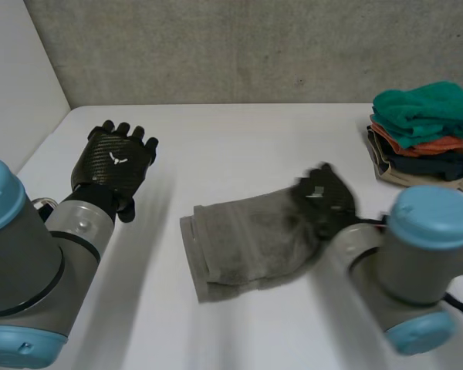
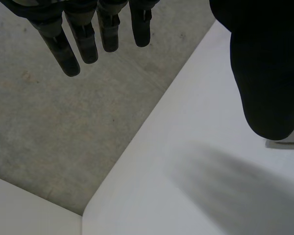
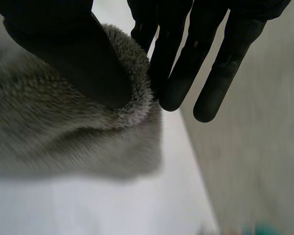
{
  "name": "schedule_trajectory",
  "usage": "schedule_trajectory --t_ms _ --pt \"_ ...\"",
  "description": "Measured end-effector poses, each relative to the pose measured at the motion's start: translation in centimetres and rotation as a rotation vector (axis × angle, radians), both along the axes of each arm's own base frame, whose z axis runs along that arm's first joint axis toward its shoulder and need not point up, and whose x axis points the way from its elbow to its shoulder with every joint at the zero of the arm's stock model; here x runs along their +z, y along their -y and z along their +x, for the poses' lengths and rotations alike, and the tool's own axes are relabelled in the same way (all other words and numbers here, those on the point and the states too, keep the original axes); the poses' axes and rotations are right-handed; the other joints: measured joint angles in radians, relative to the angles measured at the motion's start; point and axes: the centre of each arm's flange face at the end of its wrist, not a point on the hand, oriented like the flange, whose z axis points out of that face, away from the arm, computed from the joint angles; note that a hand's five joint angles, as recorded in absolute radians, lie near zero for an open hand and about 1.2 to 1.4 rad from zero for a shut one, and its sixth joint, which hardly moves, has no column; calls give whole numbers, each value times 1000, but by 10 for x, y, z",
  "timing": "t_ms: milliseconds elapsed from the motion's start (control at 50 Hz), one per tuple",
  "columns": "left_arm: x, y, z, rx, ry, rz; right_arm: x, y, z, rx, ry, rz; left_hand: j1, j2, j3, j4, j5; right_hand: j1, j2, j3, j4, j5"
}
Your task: Fold the laundry.
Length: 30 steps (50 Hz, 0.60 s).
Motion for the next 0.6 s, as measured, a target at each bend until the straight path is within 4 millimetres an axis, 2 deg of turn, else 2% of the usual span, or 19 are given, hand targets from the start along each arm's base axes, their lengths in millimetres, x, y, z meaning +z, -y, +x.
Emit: schedule_trajectory --t_ms 40,60,100,140,180,200,240,260,280,360,380,440,460,480,540,600 --pt "2 -1 1 1 -3 -5 0 -30 30 137 1 -45 0 0 0 0 0 0 0 0 0 4" --pt "3 -1 1 2 -4 -7 -1 -38 37 174 -1 -54 0 0 0 0 0 0 0 0 0 4" --pt "4 -1 1 2 -6 -10 -10 -72 61 323 -23 -76 0 0 0 0 0 0 0 0 0 5" --pt "4 -2 2 2 -7 -10 -21 -97 74 433 -50 -88 0 0 0 0 0 0 0 0 0 5" --pt "4 -2 2 2 -7 -9 -27 -110 79 488 -66 -91 0 0 0 0 0 1 -77 -81 -69 -60" --pt "3 -2 2 1 -8 -8 -35 -123 84 549 -83 -92 0 0 0 0 0 -213 -394 -371 -375 -370" --pt "3 -2 1 1 -10 -6 -40 -130 86 580 -88 -84 0 0 0 0 0 -406 -631 -622 -629 -630" --pt "3 -2 1 0 -15 -5 -41 -131 87 587 -76 -67 0 0 0 0 0 -547 -825 -816 -826 -819" --pt "3 -2 1 0 -21 -4 -39 -130 86 583 -59 -50 0 0 0 0 0 -607 -918 -917 -929 -903" --pt "9 1 -2 -1 -69 -6 -23 -111 80 516 39 17 0 0 0 0 0 -627 -965 -979 -988 -961" --pt "12 2 -3 -2 -94 -8 -3 -89 70 438 152 78 0 0 0 0 0 -627 -965 -979 -991 -961" --pt "21 3 -9 -5 -171 -13 29 -58 49 321 350 181 0 0 0 0 0 -627 -965 -979 -991 -961" --pt "23 3 -10 -6 -184 -13 33 -53 45 304 381 199 0 0 0 0 0 -627 -965 -979 -991 -961" --pt "27 2 -14 -11 -227 -10 45 -41 34 252 472 261 0 0 0 0 0 -627 -965 -979 -991 -961" --pt "31 -3 -26 -26 -305 9 59 -24 17 166 597 380 0 0 0 0 0 -627 -965 -979 -991 -961" --pt "27 -10 -39 -43 -360 49 63 -13 7 99 644 480 0 0 0 0 0 -627 -965 -979 -991 -961"
